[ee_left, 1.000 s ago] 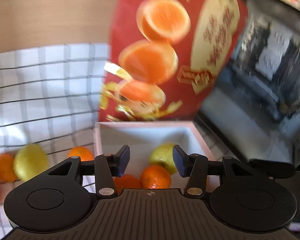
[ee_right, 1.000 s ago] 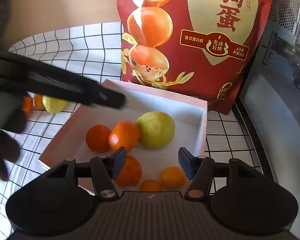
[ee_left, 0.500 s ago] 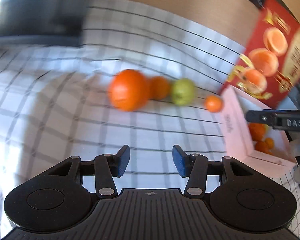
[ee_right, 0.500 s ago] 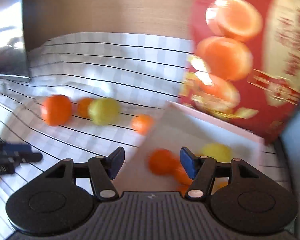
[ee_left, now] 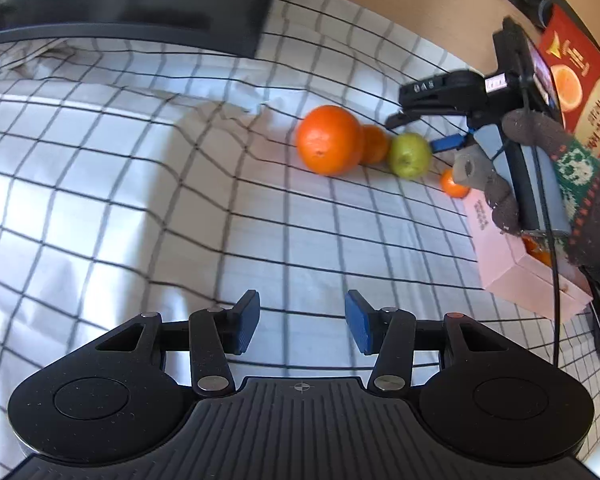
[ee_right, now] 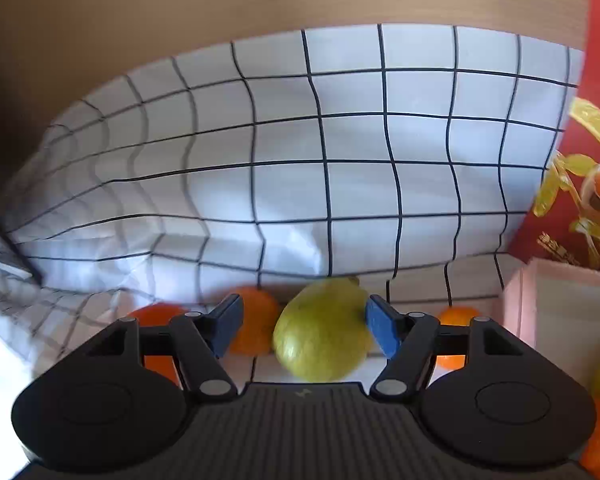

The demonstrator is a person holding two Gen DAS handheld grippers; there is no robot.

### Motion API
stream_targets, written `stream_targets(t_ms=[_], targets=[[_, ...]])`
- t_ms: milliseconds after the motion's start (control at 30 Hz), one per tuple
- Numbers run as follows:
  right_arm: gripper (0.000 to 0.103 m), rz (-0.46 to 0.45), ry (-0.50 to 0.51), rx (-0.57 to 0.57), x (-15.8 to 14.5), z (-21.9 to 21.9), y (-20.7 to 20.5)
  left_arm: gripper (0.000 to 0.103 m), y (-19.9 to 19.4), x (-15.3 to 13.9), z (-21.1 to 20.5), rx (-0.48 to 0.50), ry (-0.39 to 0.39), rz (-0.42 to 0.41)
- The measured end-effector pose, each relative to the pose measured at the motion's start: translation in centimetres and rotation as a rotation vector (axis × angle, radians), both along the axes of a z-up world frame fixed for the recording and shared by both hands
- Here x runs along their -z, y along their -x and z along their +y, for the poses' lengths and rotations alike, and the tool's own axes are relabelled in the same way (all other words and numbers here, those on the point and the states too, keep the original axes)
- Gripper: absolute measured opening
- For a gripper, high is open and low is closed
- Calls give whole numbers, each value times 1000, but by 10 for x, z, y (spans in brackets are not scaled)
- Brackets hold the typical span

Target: Organize fruits

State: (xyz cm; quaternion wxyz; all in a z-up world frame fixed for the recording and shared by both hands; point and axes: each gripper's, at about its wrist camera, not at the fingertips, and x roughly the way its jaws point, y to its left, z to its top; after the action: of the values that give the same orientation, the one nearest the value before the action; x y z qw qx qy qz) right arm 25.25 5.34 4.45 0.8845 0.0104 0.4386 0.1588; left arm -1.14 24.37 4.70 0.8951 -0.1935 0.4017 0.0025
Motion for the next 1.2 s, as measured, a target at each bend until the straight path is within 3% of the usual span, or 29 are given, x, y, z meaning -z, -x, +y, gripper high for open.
stream_targets(t_ms=[67, 267, 533, 600, 667, 933, 1200], targets=[[68, 8, 18, 14, 7, 3, -9, 52, 3, 1, 9, -26, -1, 3], [70, 61, -85, 46, 19, -15, -18, 52, 3, 6, 24, -74, 10, 20], [71, 150, -222, 35, 25, -39, -13, 52, -2, 6, 10, -19, 20, 13], [70, 135, -197, -15, 23, -37, -10, 52, -1, 6, 6, -9, 18, 15], [57, 123, -155, -51, 20, -35, -6, 52, 0, 7, 3, -5, 18, 18], [58, 51, 8, -182, 9, -20, 44, 52, -1, 9, -11, 20, 8, 29], [57, 66, 10, -327, 1, -21, 127, 52, -2, 5, -23, 41, 4, 9]])
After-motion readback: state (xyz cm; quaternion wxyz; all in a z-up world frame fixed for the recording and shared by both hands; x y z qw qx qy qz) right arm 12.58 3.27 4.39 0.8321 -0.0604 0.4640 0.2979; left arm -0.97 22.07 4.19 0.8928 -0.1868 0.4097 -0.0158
